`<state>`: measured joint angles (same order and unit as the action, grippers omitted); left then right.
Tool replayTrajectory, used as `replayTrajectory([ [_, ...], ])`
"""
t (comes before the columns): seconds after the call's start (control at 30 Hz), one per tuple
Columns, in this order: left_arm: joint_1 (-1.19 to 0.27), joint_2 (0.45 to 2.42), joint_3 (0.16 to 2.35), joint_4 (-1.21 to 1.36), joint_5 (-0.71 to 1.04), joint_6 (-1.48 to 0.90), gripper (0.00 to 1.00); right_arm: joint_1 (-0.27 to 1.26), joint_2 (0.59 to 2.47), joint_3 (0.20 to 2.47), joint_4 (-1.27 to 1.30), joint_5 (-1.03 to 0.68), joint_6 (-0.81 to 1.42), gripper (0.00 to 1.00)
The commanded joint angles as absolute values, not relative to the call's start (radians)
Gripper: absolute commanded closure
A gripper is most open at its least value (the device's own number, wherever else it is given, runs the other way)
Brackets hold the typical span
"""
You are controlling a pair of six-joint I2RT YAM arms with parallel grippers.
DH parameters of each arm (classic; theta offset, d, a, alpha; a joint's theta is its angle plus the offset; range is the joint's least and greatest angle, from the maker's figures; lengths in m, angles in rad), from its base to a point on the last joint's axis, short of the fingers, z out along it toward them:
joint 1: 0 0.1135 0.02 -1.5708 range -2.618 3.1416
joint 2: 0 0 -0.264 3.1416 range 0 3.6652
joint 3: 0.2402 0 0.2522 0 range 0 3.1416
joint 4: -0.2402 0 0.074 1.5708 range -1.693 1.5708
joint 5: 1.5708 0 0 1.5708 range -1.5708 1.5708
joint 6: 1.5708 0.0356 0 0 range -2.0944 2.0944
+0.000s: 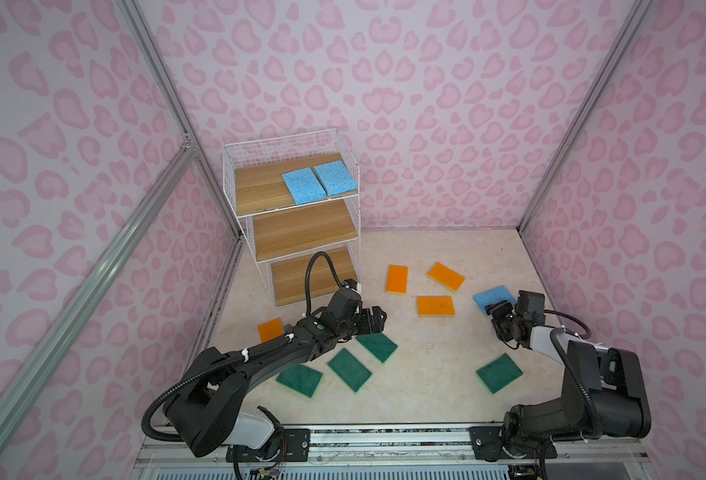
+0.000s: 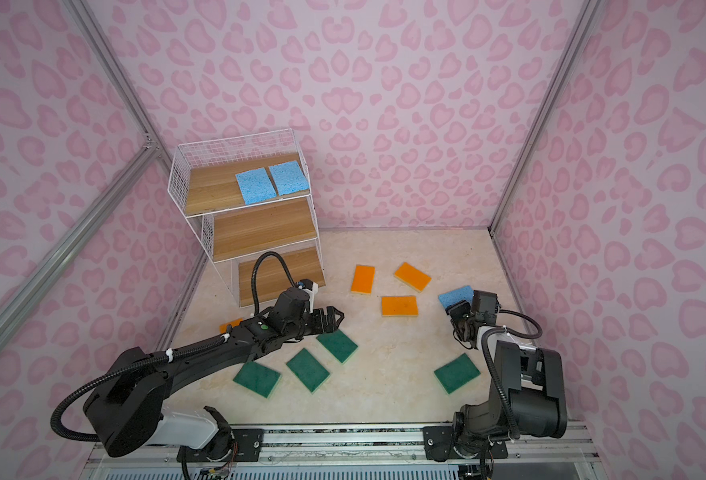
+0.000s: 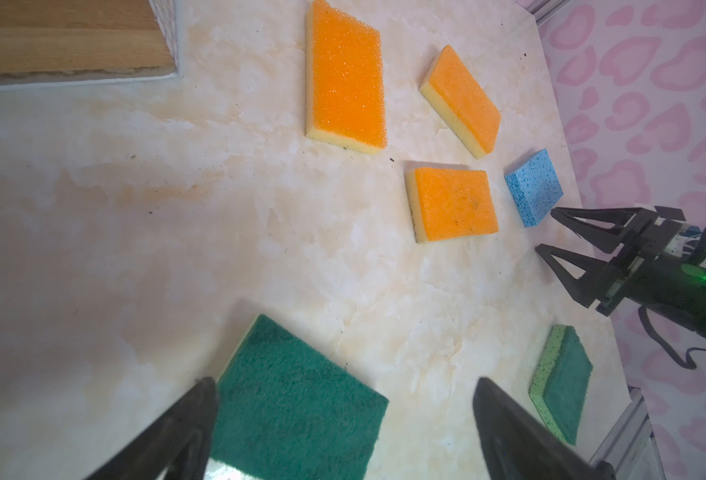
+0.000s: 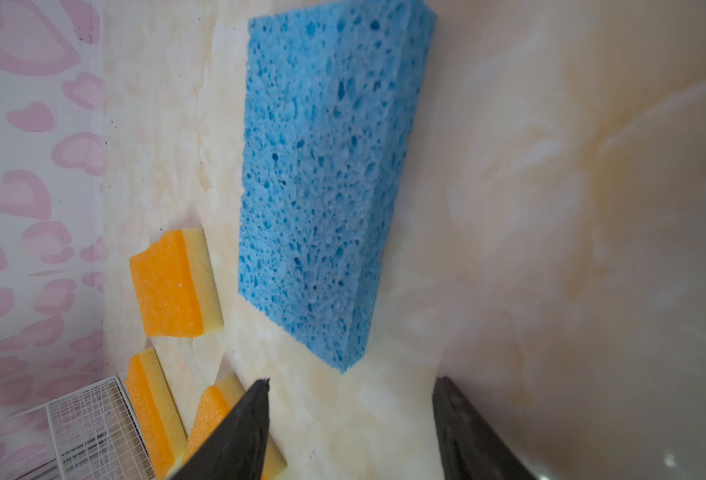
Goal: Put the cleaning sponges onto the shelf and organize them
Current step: 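Grasp the small blue sponge on the table with the right gripper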
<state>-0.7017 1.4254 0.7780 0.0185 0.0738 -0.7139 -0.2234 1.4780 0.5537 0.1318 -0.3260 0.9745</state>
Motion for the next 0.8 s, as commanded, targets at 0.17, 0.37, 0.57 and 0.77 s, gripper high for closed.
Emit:
replayTrajectory([
  [0.17, -0.696, 1.448, 0.79, 0.064, 0.094, -0.725, 0.03, -0.235, 1.582, 0.579, 0.205, -0.34, 0.984, 0.44],
  [0.37, -0.694, 1.448, 0.786, 0.063, 0.096, -0.727, 0.03, -0.238, 1.64, 0.582, 0.25, -0.357, 0.983, 0.67],
  [0.57, -0.694, 1.431, 0.783, 0.054, 0.104, -0.73, 0.03, -0.239, 1.669, 0.581, 0.274, -0.362, 0.988, 0.88],
  [0.77, -0.695, 1.386, 0.765, 0.044, 0.097, -0.729, 0.03, -0.239, 1.637, 0.58, 0.254, -0.364, 0.968, 1.0],
])
